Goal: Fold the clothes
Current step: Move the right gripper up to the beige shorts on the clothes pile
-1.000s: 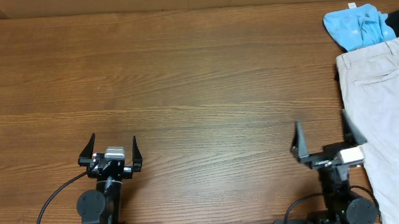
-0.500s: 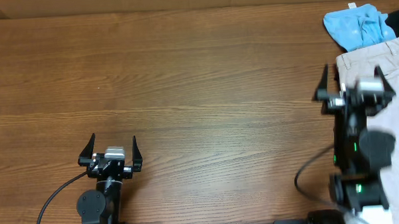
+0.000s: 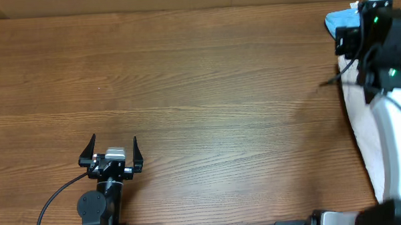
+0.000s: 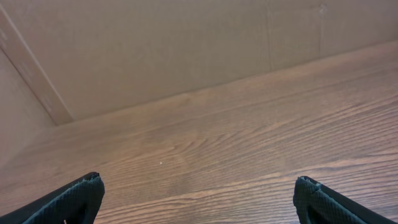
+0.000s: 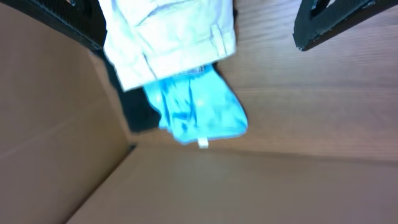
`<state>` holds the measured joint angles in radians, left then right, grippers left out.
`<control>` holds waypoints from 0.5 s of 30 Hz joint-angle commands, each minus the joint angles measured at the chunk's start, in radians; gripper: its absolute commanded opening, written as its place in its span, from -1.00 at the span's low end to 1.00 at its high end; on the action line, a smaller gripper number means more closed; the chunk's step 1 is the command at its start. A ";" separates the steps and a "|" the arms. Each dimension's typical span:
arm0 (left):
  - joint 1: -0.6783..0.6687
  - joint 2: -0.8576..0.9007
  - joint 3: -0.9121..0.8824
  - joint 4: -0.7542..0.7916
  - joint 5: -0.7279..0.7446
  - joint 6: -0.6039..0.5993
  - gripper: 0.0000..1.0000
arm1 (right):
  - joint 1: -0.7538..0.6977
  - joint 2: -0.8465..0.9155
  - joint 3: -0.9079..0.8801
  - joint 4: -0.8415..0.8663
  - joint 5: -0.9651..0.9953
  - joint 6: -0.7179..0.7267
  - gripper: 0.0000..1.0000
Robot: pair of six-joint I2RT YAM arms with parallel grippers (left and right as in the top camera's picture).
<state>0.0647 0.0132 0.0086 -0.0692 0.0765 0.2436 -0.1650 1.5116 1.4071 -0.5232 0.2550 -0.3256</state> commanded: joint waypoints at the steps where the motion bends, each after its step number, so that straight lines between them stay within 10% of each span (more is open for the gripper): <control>1: -0.006 -0.002 -0.004 -0.002 -0.006 0.011 1.00 | -0.010 0.057 0.073 -0.034 -0.071 -0.004 1.00; 15: -0.006 -0.002 -0.004 -0.002 -0.006 0.011 0.99 | -0.033 0.243 0.073 0.029 -0.016 0.050 1.00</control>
<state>0.0647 0.0132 0.0086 -0.0692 0.0765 0.2436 -0.1879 1.6558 1.4628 -0.4934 0.1967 -0.3012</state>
